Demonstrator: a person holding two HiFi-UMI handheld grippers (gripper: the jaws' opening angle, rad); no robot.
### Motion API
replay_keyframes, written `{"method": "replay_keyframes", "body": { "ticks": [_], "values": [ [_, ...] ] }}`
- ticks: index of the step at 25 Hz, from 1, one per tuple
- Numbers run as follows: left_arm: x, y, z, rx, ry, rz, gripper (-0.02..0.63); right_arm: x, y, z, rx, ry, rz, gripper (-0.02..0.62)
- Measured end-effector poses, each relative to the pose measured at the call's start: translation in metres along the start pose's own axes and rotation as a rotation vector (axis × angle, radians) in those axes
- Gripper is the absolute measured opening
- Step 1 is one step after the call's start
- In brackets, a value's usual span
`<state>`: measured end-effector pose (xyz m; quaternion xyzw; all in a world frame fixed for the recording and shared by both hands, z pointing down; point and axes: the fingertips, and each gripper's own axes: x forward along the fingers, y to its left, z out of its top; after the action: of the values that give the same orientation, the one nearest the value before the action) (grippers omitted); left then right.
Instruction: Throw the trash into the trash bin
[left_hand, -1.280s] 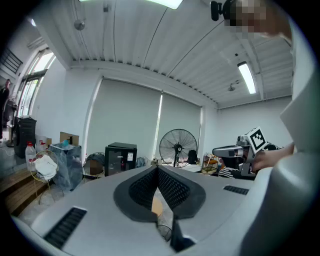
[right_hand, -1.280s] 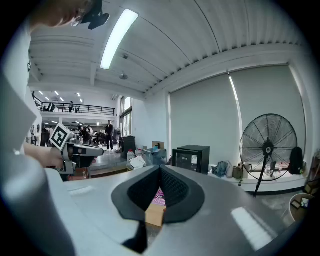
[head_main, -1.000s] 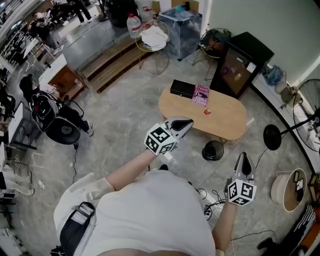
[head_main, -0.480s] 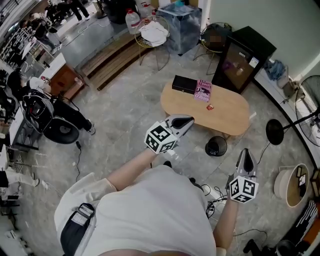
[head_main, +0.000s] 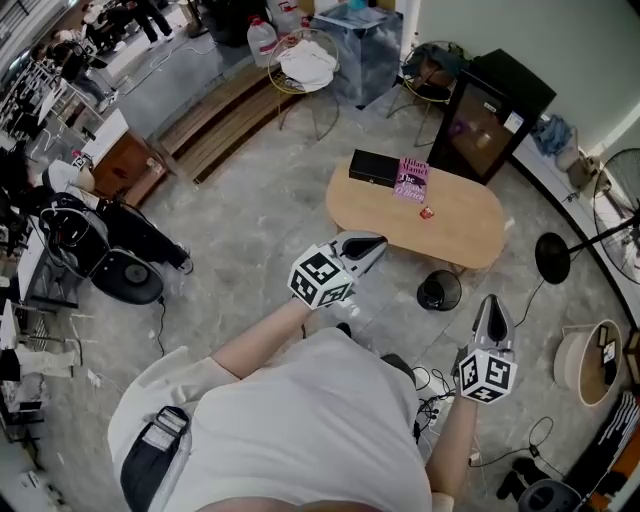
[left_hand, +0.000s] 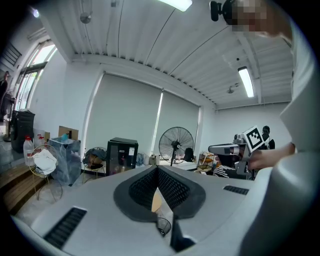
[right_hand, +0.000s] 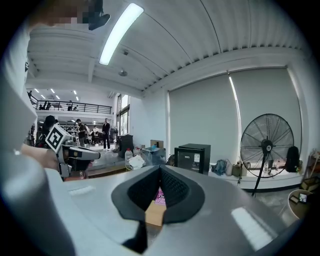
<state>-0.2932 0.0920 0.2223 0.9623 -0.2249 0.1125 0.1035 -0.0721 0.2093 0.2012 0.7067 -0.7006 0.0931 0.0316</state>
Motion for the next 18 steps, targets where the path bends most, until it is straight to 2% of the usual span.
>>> {"method": "replay_keyframes", "body": {
  "ticks": [10, 18],
  "values": [
    [-0.012, 0.022, -0.009, 0.008, 0.016, -0.046, 0.006, 0.005, 0.021, -0.005, -0.004, 0.019, -0.046, 0.011],
    [0.004, 0.036, -0.013, -0.012, 0.027, -0.039, 0.006, 0.024, 0.01, -0.011, 0.005, 0.043, -0.05, 0.011]
  ]
}}
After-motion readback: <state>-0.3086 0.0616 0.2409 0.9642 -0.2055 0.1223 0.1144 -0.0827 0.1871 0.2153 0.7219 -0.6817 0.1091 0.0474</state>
